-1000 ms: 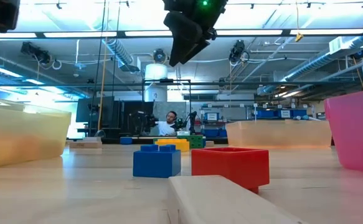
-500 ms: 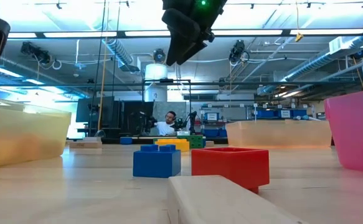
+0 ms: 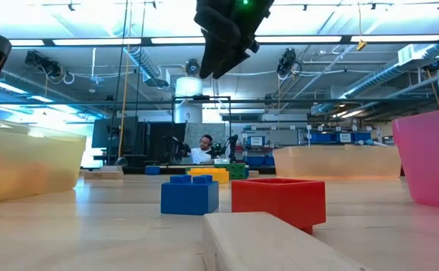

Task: Sort blocks by size
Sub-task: Put the large green game piece into the yellow bin, then put the brown block into the orange bin

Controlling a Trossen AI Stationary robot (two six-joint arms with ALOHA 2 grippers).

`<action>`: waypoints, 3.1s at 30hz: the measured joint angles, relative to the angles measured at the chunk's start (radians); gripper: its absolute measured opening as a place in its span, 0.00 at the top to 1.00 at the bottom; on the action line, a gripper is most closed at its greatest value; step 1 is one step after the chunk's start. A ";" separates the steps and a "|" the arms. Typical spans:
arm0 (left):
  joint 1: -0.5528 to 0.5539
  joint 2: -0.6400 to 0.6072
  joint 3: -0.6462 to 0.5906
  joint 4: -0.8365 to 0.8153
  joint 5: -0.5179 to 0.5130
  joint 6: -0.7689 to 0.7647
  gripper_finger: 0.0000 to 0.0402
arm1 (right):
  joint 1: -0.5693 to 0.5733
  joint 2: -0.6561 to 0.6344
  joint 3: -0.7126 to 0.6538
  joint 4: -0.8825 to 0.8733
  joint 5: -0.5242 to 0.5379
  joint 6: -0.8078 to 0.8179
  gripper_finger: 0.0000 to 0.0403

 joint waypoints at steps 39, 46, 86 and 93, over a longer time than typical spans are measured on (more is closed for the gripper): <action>0.407 -0.436 0.068 -0.368 -0.537 0.617 0.52 | -0.043 0.000 0.000 0.131 -0.181 0.062 0.37; 0.644 -0.441 0.222 -0.567 -0.500 0.872 0.52 | -0.079 0.000 0.000 0.157 -0.180 0.143 0.37; 1.588 0.508 0.383 -0.333 0.275 2.284 0.54 | -0.114 0.000 0.000 0.174 -0.158 0.431 0.40; 1.588 0.622 0.406 -0.321 0.273 2.340 0.54 | -0.114 0.000 0.000 0.174 -0.158 0.432 0.40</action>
